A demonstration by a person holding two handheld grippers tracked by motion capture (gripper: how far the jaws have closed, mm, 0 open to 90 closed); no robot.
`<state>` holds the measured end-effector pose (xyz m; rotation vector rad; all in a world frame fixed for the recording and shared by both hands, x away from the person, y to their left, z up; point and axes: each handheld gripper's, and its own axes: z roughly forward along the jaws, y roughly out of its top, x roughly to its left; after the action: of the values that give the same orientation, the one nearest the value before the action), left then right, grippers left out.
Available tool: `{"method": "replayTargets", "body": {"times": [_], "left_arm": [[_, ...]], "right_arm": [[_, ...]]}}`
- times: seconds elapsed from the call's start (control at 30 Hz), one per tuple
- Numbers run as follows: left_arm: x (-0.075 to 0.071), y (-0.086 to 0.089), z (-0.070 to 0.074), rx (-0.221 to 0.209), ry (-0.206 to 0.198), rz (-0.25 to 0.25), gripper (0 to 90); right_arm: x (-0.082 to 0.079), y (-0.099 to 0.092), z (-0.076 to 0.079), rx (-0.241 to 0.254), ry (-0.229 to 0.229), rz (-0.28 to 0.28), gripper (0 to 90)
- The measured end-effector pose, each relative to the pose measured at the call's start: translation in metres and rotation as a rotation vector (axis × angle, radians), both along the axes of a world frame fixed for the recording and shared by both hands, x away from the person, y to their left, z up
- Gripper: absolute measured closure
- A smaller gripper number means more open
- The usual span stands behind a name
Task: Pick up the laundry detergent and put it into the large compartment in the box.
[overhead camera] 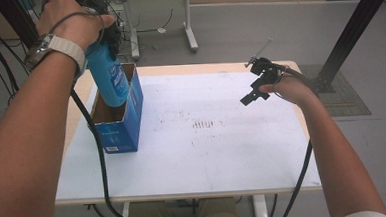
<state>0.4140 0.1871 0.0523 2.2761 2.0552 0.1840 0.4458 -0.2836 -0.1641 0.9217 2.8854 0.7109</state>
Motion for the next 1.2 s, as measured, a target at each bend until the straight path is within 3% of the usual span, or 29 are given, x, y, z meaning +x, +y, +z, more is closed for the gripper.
{"method": "replayTargets", "body": {"times": [0.3,0.9,1.2], "left_arm": [[0.003,0.008,-0.005,0.004,-0.006,0.017,37.5],[0.014,0.021,-0.033,0.008,0.003,0.029,37.2],[0.019,0.025,-0.056,-0.002,-0.001,0.021,37.2]], "right_arm": [[0.001,0.004,-0.001,-0.005,0.001,0.005,11.0],[0.005,0.009,-0.004,-0.015,0.012,0.011,11.0],[0.005,0.007,-0.010,-0.011,0.023,-0.003,11.0]]}}
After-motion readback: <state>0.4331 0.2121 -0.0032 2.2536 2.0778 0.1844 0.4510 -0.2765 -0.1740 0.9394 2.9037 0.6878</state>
